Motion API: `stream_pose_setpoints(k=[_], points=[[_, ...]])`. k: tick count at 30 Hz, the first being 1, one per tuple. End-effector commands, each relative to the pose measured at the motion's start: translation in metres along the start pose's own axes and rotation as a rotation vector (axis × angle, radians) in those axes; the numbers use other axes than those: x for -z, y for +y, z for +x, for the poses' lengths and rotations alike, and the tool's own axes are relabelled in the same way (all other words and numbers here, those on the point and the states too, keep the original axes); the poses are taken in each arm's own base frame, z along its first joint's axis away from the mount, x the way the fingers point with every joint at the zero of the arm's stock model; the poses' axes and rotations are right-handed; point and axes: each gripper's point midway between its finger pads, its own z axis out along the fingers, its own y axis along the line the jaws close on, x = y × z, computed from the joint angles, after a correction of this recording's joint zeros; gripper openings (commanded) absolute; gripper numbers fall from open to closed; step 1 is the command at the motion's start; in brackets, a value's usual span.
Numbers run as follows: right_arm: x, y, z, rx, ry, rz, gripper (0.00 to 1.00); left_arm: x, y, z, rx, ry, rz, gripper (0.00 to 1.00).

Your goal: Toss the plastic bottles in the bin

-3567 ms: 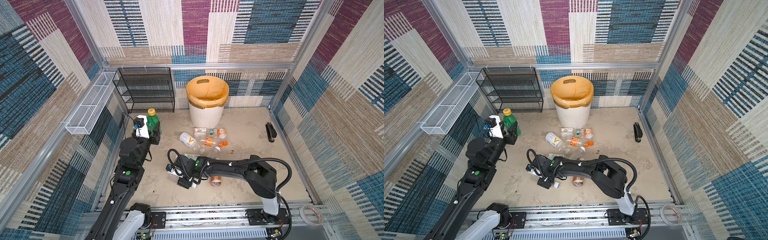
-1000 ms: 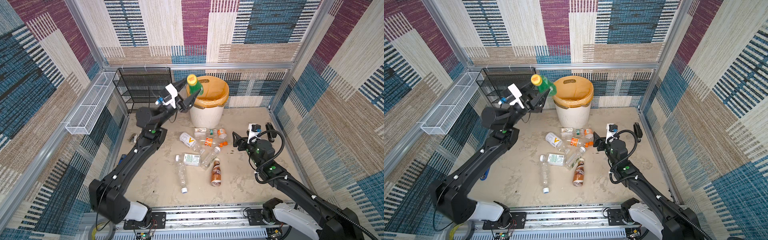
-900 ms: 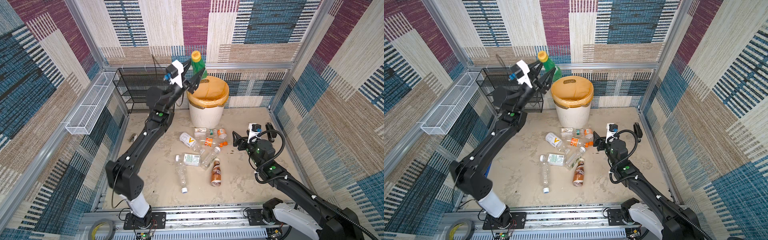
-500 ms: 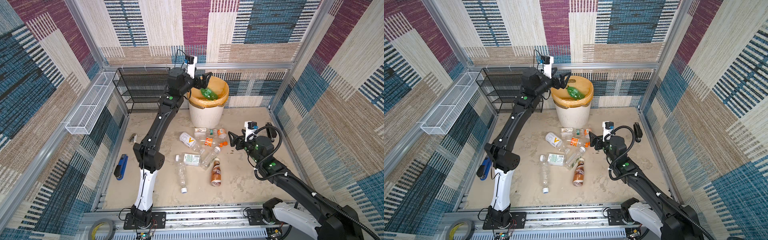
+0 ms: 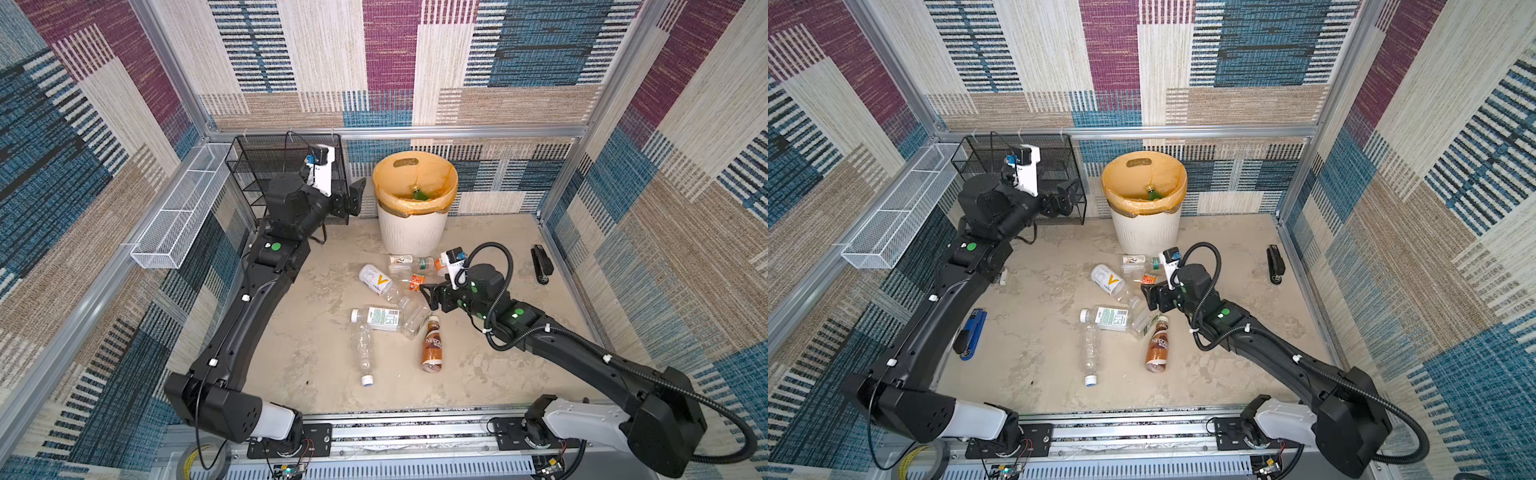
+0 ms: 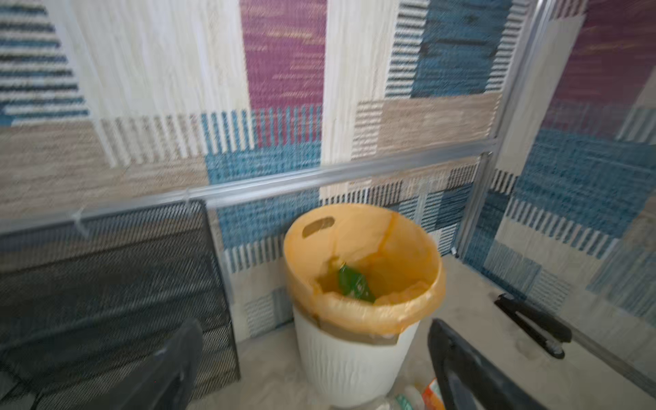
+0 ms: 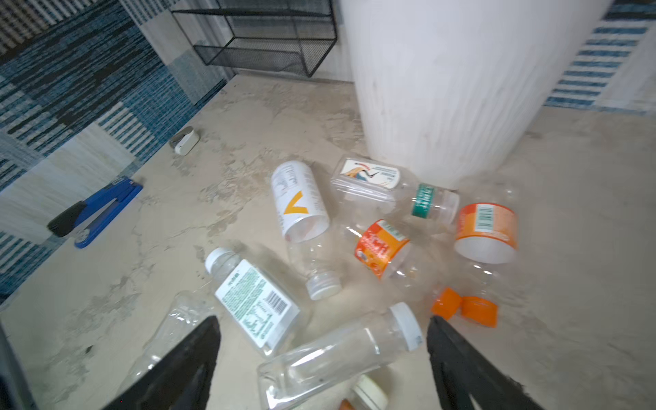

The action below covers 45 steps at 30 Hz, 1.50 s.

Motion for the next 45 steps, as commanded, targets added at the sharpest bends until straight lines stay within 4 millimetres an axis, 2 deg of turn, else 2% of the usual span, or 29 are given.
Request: stream_pose_setpoints(k=[1,3,6,9,11,14,17,21,28,36,40,43,45], points=[[-0.015,0.035,0.019,0.035,0.118,-0.035,0.97,0.027,0.023,0.036,-0.053,0.086,-0.129,0.99],[-0.021,0.067,0.031,0.095,0.167,-0.077,0.99,0.046,0.033,0.057,-0.092,0.116,-0.178,0.99],[-0.031,0.104,0.056,0.135,0.290,-0.160,0.98,0.071,0.045,0.085,-0.081,0.148,-0.227,0.99],[-0.037,0.132,0.081,0.159,0.392,-0.202,0.97,0.083,0.056,0.116,-0.083,0.142,-0.253,0.99],[-0.041,0.147,0.099,0.133,0.462,-0.215,0.97,0.088,0.073,0.133,-0.038,0.117,-0.325,0.99],[-0.046,0.161,0.120,0.110,0.556,-0.193,0.97,0.090,0.090,0.132,0.075,0.133,-0.352,0.99],[-0.054,0.164,0.136,0.069,0.624,-0.173,0.97,0.089,0.099,0.132,0.143,0.140,-0.336,0.99],[-0.065,0.165,0.155,0.037,0.702,-0.138,0.97,0.087,0.100,0.134,0.175,0.125,-0.317,0.95],[-0.086,0.173,0.171,0.072,0.759,-0.119,0.96,0.092,0.103,0.131,0.200,0.138,-0.317,0.91],[-0.112,0.162,0.187,0.139,0.777,-0.048,0.84,0.090,0.100,0.135,0.199,0.168,-0.298,0.89],[-0.113,0.162,0.180,0.139,0.746,-0.050,0.75,0.087,0.100,0.139,0.198,0.193,-0.290,0.88],[-0.110,0.158,0.171,0.125,0.717,-0.054,0.60,0.086,0.100,0.142,0.199,0.200,-0.289,0.87],[-0.108,0.154,0.164,0.110,0.698,-0.051,0.57,0.086,0.101,0.143,0.197,0.203,-0.290,0.87]])
